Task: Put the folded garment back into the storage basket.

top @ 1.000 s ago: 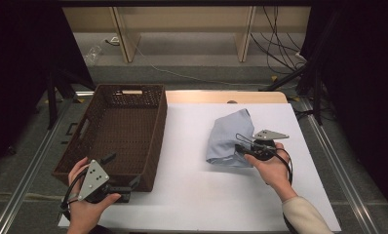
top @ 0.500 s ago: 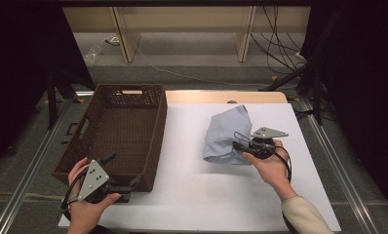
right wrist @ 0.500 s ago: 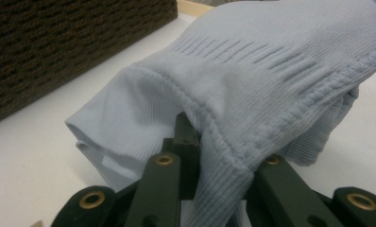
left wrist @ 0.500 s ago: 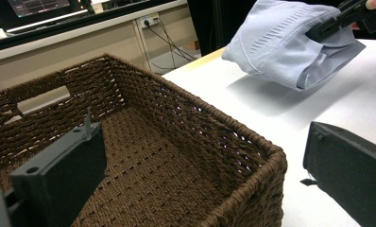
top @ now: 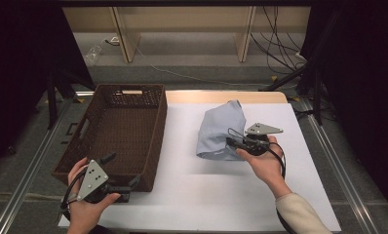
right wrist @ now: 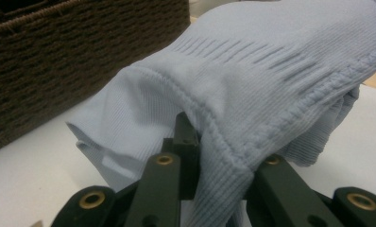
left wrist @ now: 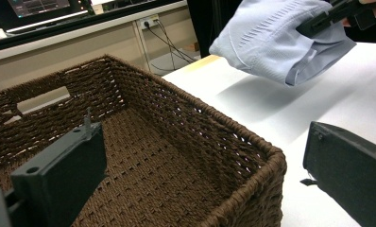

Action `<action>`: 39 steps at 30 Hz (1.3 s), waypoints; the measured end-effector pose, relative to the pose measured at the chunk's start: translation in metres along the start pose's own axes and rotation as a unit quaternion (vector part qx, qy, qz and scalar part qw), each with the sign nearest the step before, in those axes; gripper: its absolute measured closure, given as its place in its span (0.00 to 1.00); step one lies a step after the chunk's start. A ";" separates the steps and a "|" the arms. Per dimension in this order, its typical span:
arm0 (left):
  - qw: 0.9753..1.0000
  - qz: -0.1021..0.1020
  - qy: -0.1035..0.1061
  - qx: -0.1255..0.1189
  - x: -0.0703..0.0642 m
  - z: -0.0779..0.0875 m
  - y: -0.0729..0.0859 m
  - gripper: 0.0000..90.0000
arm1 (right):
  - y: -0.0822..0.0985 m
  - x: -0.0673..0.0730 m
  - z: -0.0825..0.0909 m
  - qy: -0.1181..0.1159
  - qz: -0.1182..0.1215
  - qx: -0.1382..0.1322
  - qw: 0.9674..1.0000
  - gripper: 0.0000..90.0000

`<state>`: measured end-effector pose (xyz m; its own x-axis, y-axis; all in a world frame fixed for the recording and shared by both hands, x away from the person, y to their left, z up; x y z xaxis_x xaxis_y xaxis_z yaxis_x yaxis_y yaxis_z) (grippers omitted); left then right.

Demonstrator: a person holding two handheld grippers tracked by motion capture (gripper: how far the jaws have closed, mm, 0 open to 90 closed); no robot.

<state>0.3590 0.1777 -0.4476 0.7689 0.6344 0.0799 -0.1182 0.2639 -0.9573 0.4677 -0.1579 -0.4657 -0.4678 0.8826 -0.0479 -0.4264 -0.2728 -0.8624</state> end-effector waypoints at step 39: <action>1.000 -0.004 -0.001 0.001 0.000 0.001 -0.001 0.00 | -0.033 0.026 0.000 -0.018 0.007 -0.026 0.999 0.88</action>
<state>0.3585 0.1778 -0.4463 0.7688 0.6334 0.0881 -0.1133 0.2706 -0.9560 0.4691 -0.1258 -0.4383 -0.5013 0.8643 -0.0418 -0.3790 -0.2628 -0.8873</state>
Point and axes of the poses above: each handheld gripper's, and its own axes: z roughly backward along the jaws, y roughly out of its underside, x roughly to its left, the point moved 9 cm from there along -z, roughly forward along the jaws, and after that the axes turned 14 degrees about y, right-handed, at the moved point
